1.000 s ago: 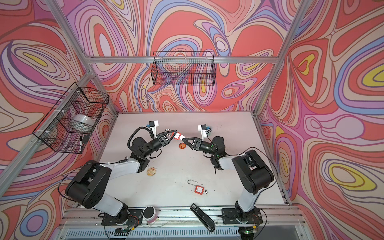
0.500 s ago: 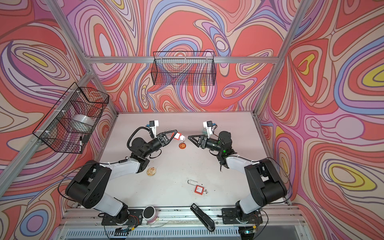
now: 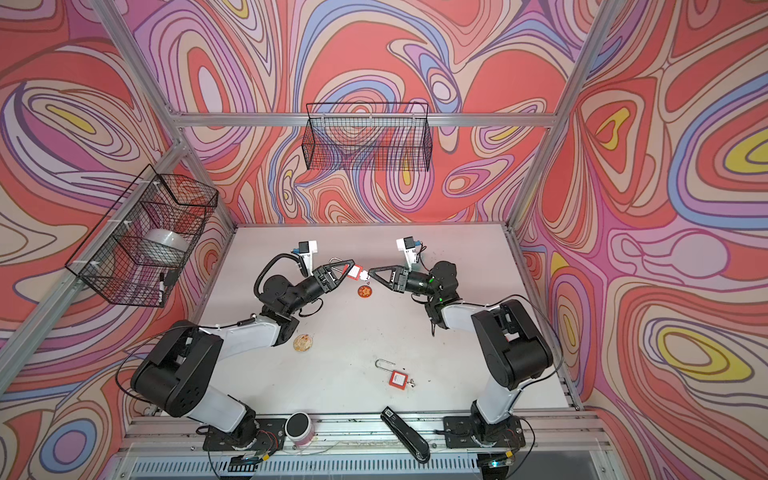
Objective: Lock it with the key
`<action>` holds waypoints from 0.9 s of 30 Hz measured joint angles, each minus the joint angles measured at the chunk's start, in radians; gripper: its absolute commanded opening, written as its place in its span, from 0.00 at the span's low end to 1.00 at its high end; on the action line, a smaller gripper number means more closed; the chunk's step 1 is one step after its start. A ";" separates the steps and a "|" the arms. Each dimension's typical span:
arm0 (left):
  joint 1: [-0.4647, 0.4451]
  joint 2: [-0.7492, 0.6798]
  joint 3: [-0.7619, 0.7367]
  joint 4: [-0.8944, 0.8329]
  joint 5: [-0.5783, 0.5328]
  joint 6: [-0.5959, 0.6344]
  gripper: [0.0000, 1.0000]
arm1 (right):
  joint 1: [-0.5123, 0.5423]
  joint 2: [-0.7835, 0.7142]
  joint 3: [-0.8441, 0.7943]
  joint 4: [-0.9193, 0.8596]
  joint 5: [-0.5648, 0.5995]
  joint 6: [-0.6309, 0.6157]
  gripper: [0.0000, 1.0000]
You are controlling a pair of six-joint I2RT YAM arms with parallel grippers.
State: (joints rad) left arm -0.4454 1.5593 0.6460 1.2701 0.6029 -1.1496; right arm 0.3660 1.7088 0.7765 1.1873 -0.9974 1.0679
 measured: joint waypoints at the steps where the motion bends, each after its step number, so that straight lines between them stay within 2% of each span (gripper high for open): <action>1: 0.000 0.000 0.000 0.000 0.000 0.000 0.00 | 0.005 0.000 0.000 0.002 -0.003 0.000 0.26; 5: 0.000 0.000 0.000 0.000 0.002 0.000 0.00 | 0.021 0.000 0.000 0.011 -0.015 0.002 0.17; 8: 0.000 0.000 0.000 0.008 0.006 -0.006 0.00 | 0.024 0.003 0.000 0.033 -0.021 0.010 0.01; 9: 0.000 0.000 0.000 0.014 0.008 -0.006 0.00 | 0.023 0.007 0.000 0.040 -0.022 0.016 0.00; 17: 0.002 0.000 -0.001 0.016 0.015 -0.007 0.00 | 0.022 0.029 -0.019 0.115 -0.019 0.060 0.00; 21: 0.016 -0.007 -0.022 0.010 0.036 -0.007 0.00 | 0.015 0.026 -0.081 0.153 -0.004 0.061 0.00; 27: 0.073 -0.028 -0.033 0.013 0.009 -0.007 0.00 | -0.031 -0.001 -0.199 0.158 -0.003 0.058 0.00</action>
State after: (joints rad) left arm -0.3725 1.5314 0.6128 1.2831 0.6121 -1.1568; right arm 0.3355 1.7081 0.5777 1.3453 -1.0000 1.1259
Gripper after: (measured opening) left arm 0.223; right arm 0.049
